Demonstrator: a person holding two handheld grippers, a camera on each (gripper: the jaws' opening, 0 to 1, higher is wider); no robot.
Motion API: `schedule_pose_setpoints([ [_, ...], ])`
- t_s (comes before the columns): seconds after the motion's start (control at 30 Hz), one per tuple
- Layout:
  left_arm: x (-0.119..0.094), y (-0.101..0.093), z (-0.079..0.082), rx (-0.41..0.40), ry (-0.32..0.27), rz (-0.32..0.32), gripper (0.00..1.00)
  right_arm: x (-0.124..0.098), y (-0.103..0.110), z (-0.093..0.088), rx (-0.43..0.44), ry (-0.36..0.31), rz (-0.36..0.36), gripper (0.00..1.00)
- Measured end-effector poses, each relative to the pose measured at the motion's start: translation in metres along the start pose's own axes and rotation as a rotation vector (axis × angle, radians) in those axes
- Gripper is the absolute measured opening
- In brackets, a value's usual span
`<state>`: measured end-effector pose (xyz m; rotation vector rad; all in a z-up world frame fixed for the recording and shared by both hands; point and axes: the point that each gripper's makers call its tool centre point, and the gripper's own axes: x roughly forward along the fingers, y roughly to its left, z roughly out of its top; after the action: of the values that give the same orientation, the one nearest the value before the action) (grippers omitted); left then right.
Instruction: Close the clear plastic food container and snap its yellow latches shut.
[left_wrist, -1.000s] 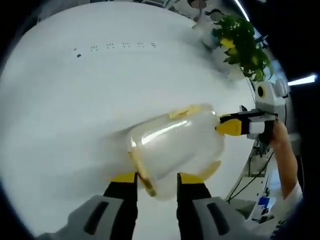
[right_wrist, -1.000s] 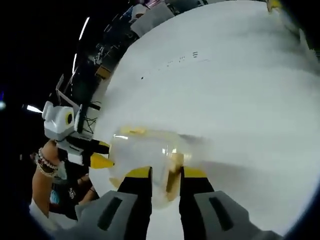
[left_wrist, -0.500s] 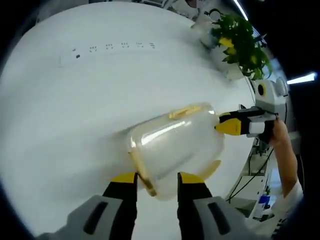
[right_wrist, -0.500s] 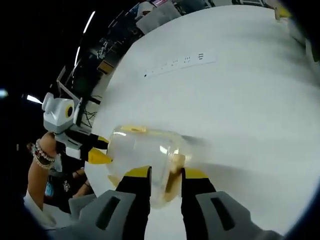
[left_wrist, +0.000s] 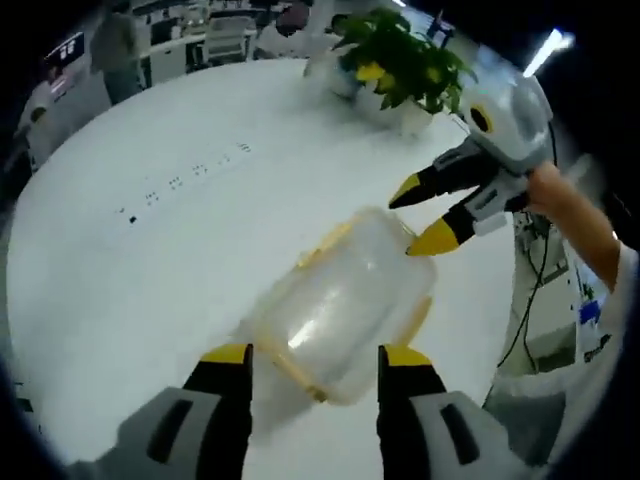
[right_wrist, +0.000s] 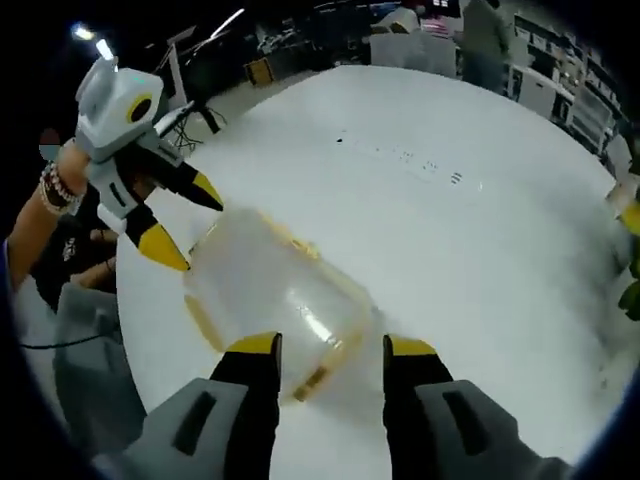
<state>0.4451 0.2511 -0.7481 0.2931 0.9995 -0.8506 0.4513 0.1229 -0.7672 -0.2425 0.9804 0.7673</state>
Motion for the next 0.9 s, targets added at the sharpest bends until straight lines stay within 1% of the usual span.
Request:
schedule_pose_setpoints([
  [0.03, -0.002, -0.001, 0.003, 0.035, -0.016, 0.011, 0.45, -0.002, 0.002, 0.002, -0.011, -0.013, -0.002, 0.34],
  [0.07, -0.004, -0.007, 0.006, 0.085, -0.048, 0.016, 0.44, -0.004, 0.005, 0.007, -0.036, -0.023, -0.003, 0.34],
  [0.1, -0.004, -0.012, 0.009, 0.102, -0.073, 0.016, 0.43, -0.005, 0.003, 0.012, -0.061, -0.03, 0.002, 0.34],
  [0.13, 0.0, -0.01, 0.018, 0.133, -0.092, 0.009, 0.41, -0.005, 0.002, 0.016, -0.086, -0.036, 0.006, 0.34],
  [0.17, 0.002, -0.013, 0.023, 0.168, -0.113, -0.004, 0.4, -0.006, 0.009, 0.018, -0.138, -0.035, 0.02, 0.34],
  [0.23, 0.004, -0.022, 0.024, 0.218, -0.133, -0.028, 0.37, -0.006, 0.015, 0.024, -0.206, -0.035, 0.026, 0.33],
  [0.27, 0.005, -0.032, 0.022, 0.235, -0.141, -0.03, 0.34, -0.005, 0.018, 0.027, -0.223, -0.038, 0.031, 0.31],
  [0.3, 0.007, -0.039, 0.022, 0.261, -0.145, -0.041, 0.3, -0.004, 0.024, 0.029, -0.26, -0.039, 0.054, 0.29],
  [0.37, 0.009, -0.043, 0.022, 0.252, -0.157, -0.041, 0.19, -0.001, 0.033, 0.032, -0.294, -0.037, 0.068, 0.2],
  [0.4, 0.011, -0.044, 0.022, 0.254, -0.162, -0.044, 0.18, 0.0, 0.035, 0.033, -0.309, -0.032, 0.073, 0.18],
  [0.43, 0.012, -0.045, 0.022, 0.257, -0.165, -0.046, 0.18, 0.001, 0.042, 0.03, -0.316, -0.03, 0.078, 0.18],
  [0.47, 0.014, -0.047, 0.021, 0.264, -0.165, -0.052, 0.17, 0.002, 0.043, 0.03, -0.318, -0.028, 0.08, 0.18],
  [0.53, 0.018, -0.049, 0.019, 0.27, -0.161, -0.057, 0.15, 0.009, 0.045, 0.035, -0.337, -0.019, 0.097, 0.16],
  [0.57, 0.021, -0.049, 0.018, 0.289, -0.156, -0.057, 0.14, 0.011, 0.05, 0.033, -0.347, -0.016, 0.103, 0.15],
  [0.67, 0.025, -0.052, 0.016, 0.291, -0.154, -0.068, 0.14, 0.016, 0.058, 0.033, -0.368, -0.005, 0.123, 0.15],
  [0.87, 0.027, -0.06, 0.016, 0.3, -0.159, -0.088, 0.11, 0.022, 0.067, 0.033, -0.389, -0.002, 0.137, 0.12],
  [0.9, 0.028, -0.061, 0.016, 0.298, -0.158, -0.093, 0.11, 0.023, 0.068, 0.035, -0.391, -0.001, 0.141, 0.11],
])
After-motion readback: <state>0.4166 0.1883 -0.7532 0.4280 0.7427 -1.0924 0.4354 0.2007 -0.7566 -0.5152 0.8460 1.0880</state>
